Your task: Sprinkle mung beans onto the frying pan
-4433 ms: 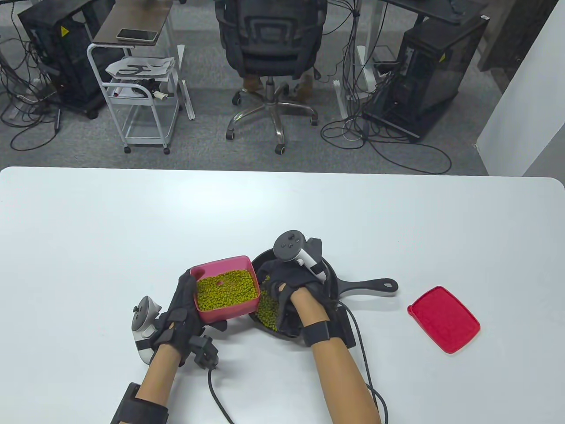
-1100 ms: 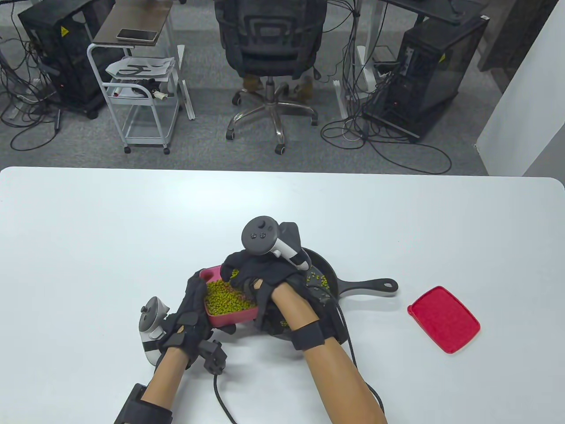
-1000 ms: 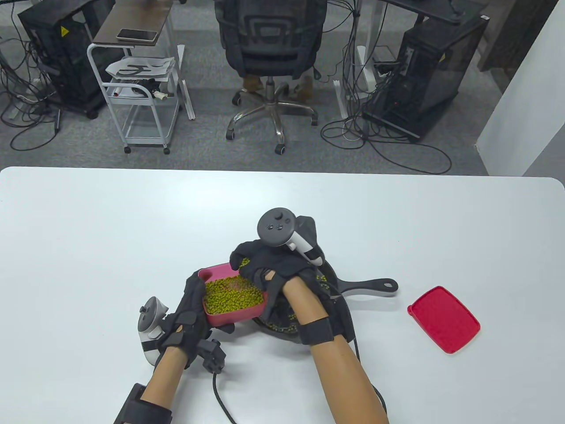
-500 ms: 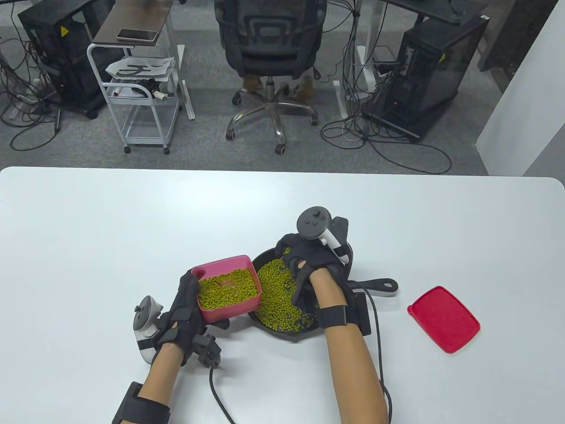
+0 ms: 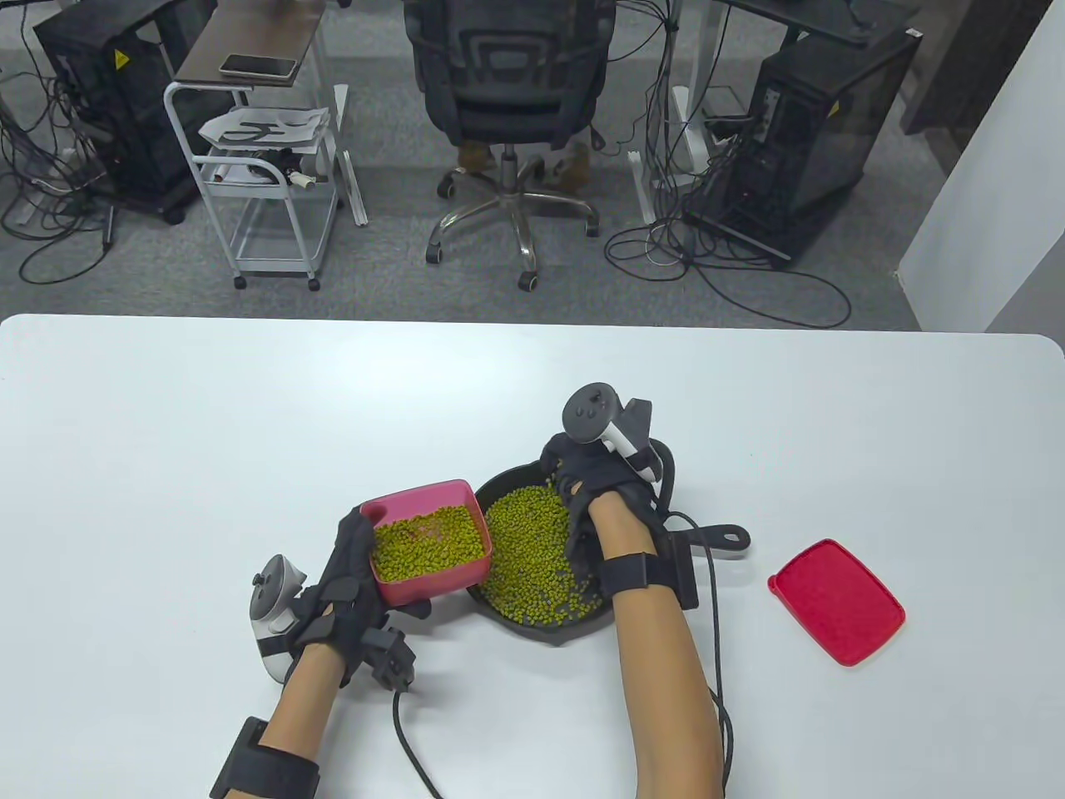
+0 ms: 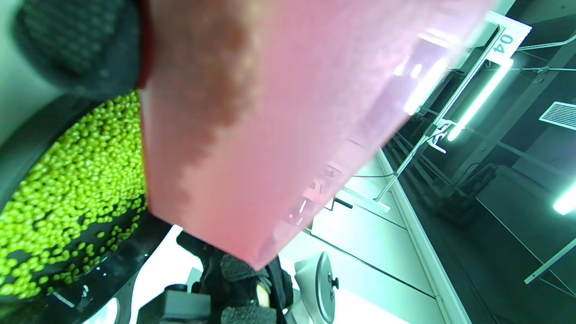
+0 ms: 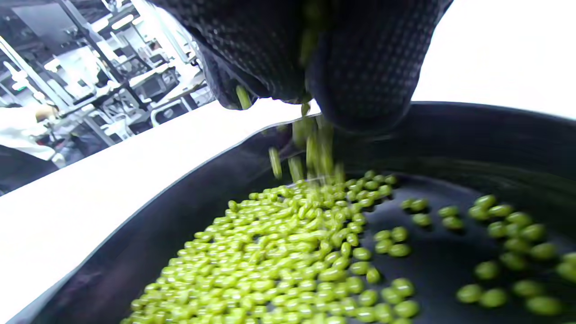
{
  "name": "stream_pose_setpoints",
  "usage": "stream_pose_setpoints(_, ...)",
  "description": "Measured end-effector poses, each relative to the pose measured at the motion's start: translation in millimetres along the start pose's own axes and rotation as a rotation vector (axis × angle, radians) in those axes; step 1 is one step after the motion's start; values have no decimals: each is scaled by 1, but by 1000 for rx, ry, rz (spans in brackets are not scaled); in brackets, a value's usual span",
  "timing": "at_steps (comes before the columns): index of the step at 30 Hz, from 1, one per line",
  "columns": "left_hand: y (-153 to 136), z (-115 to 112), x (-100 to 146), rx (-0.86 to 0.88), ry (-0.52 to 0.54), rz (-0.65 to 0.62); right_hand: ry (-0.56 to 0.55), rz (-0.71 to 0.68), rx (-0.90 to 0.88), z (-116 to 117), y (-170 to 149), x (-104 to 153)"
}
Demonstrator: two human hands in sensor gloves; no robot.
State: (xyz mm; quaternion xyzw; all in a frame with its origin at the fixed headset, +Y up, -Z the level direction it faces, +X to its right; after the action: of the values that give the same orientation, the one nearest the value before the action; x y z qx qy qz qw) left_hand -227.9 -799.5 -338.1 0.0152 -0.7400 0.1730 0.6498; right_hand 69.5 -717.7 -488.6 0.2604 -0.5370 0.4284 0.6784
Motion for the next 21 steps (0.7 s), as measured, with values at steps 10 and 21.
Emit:
stream_pose_setpoints(10, 0, 0, -1, -7, -11, -8, 142, 25, 155, 5, -21, 27)
stream_pose_setpoints(21, -1, -3, 1, -17, -36, -20, 368, -48, 94, 36, -3, 65)
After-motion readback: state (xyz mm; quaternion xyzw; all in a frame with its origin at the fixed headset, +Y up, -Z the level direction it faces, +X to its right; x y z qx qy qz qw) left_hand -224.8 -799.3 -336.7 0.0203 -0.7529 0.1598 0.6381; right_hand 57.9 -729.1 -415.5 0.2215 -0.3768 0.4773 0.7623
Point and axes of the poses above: the tracker on the back of each hand, its own y axis roughly to the thumb side, its own x axis roughly from the fingertips to the wrist, z = x × y, the point moved 4 cm from there along -x, roughly from the wrist to the fingertips, and after that the axes turned 8 degrees about -x, right-handed, at the moved point
